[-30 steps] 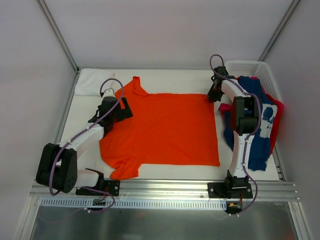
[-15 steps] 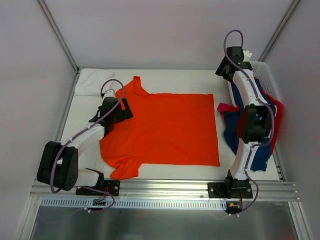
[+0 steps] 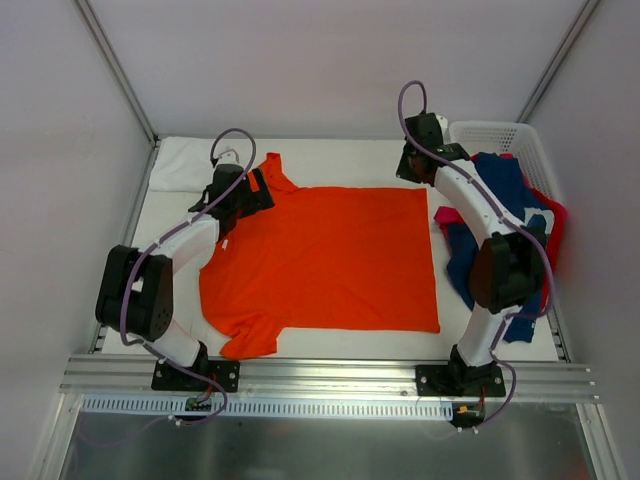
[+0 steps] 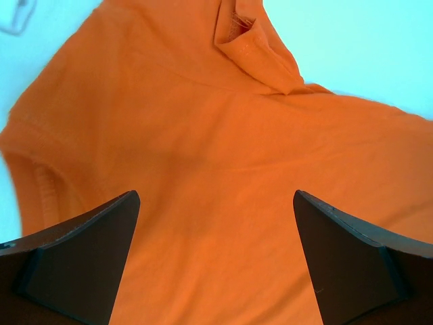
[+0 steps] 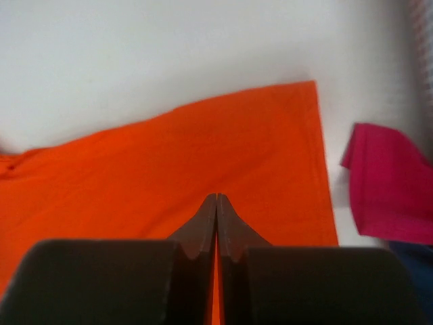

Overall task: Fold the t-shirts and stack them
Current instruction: Flatten the tshirt out

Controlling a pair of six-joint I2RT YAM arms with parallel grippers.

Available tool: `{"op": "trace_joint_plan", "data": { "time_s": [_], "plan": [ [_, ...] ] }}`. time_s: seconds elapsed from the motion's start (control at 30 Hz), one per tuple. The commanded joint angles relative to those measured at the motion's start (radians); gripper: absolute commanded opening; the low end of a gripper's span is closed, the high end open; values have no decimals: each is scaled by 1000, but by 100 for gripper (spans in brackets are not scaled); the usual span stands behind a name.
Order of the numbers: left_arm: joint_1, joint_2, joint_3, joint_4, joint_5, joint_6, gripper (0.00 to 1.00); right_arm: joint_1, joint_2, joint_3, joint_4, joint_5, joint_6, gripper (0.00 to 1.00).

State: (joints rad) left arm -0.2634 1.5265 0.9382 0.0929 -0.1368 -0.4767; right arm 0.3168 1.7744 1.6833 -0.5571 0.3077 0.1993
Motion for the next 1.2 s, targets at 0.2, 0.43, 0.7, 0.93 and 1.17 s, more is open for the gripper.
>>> {"op": "trace_joint_plan", "data": {
  "time_s": [0.2, 0.43, 0.7, 0.93, 1.17],
  "plan": [
    [16, 276, 207, -48, 104, 52, 72, 11, 284, 24, 23, -217, 35, 1],
    [41, 417, 329, -125, 163, 21, 0, -10, 388, 67, 34, -260, 45, 0],
    [82, 524, 435, -180, 206, -29, 1, -58, 457, 121, 43, -332, 60, 0],
    [112, 645, 641, -309, 209, -34, 7, -119, 534, 222, 37, -404, 84, 0],
    [133, 799, 841, -410, 253, -48, 13, -176, 631, 344, 42, -519, 138, 1]
  ]
}}
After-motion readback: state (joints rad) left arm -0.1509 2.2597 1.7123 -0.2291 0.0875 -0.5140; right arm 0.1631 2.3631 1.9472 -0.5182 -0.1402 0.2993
